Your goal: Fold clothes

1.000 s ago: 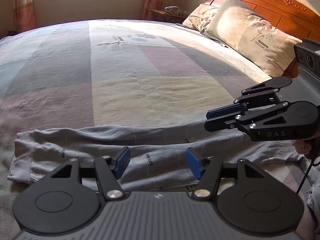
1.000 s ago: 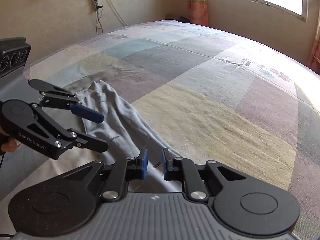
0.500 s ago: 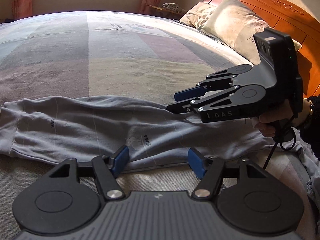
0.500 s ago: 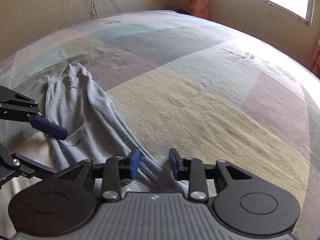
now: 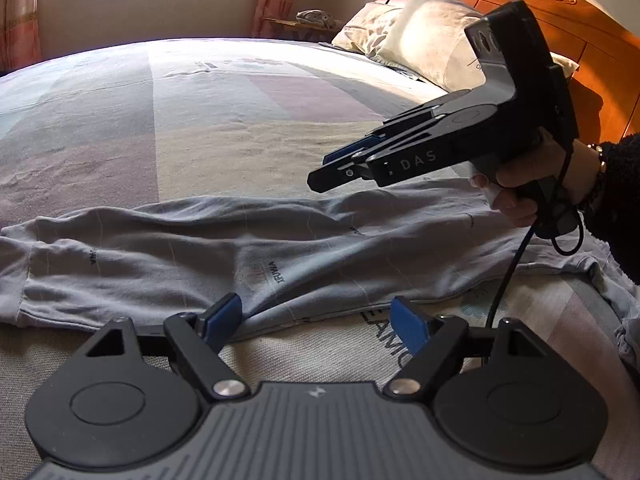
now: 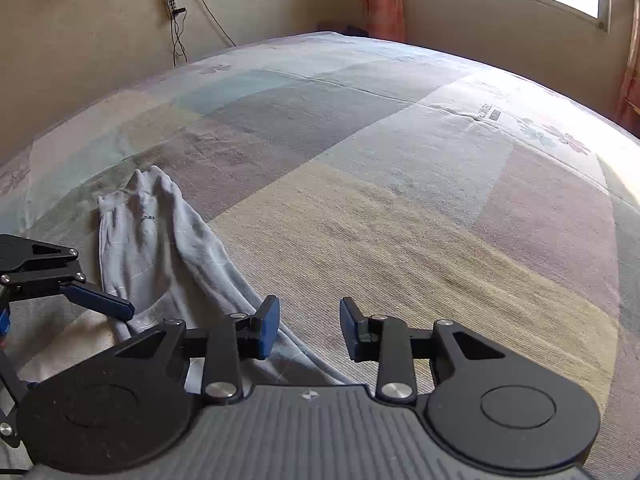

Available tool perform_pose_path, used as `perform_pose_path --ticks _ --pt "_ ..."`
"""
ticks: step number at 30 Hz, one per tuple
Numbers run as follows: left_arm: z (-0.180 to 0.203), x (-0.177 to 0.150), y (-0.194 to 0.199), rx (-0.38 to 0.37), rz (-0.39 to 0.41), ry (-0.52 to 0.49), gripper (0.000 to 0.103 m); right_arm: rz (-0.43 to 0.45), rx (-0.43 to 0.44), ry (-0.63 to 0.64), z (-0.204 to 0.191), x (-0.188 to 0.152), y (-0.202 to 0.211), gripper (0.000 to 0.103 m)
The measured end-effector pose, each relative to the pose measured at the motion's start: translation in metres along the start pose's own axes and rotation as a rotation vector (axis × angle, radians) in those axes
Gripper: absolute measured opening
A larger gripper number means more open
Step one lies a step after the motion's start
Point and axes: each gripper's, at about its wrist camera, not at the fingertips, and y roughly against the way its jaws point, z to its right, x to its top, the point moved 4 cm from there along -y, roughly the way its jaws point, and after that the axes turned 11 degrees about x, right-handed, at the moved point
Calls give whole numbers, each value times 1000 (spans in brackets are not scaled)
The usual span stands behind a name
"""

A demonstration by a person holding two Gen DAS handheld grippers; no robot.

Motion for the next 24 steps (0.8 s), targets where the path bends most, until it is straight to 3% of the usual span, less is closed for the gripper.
perform_pose_path --ticks 3,8,10,12,14,21,24 --pt "0 0 5 -12 -3 -8 81 -62 -3 57 -9 -7 -14 37" --pt "3 -1 11 -32 -8 -32 81 -87 -6 183 -31 -14 -16 35" --pt "7 -1 11 -44 -10 -52 81 -104 -17 209 -36 -13 -18 28" --pt "10 -1 12 -49 -7 -63 82 -117 -13 213 -39 -9 -19 7" --pt "10 -1 13 -48 0 -64 82 -113 -32 231 -42 -6 -21 5" --pt "3 2 21 -51 25 -40 82 -6 -128 55 -11 12 -16 9" --pt "-2 3 23 -37 27 -27 82 45 -106 29 -21 11 13 14"
